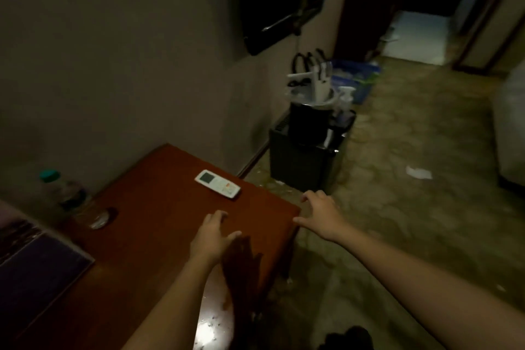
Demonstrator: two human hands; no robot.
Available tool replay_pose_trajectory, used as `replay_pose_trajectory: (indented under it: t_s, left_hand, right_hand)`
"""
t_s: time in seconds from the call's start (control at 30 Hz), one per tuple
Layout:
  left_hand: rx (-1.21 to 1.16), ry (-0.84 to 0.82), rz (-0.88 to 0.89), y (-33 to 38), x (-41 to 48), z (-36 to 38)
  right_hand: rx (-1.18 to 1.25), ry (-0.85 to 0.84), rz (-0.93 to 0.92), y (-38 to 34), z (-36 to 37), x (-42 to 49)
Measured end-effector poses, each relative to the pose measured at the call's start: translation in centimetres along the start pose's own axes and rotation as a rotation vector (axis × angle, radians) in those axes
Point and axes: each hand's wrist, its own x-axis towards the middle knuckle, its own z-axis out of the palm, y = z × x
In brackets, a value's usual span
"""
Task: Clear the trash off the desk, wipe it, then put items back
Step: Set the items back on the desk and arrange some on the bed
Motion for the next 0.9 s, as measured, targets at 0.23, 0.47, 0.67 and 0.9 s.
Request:
replay_pose_trajectory:
  t_s: [0.23,0.47,0.67,0.9]
  left_hand:
    - [0.124,-0.228,0.297,12.7,-1.3,8.5]
    - [0.15,-0.336,0.537,28.7,-4.7,22.0]
    - [0.114,-0.54,0.752,42.1,-11.0,35.4]
    - [0.239,-0.827,1.044,52.4,-18.1,48.6]
  right_hand:
    - [0.125,0.136,0.249,13.4,-5.9,-9.2]
    - [0.055,0.236,0.532,29.7,-11.4,-20.0]
    - [0.087,0.34,0.734,42.3,-15.9,-30.2]
    - [0.187,0.444,1.041,51.0,-15.5,-41.4]
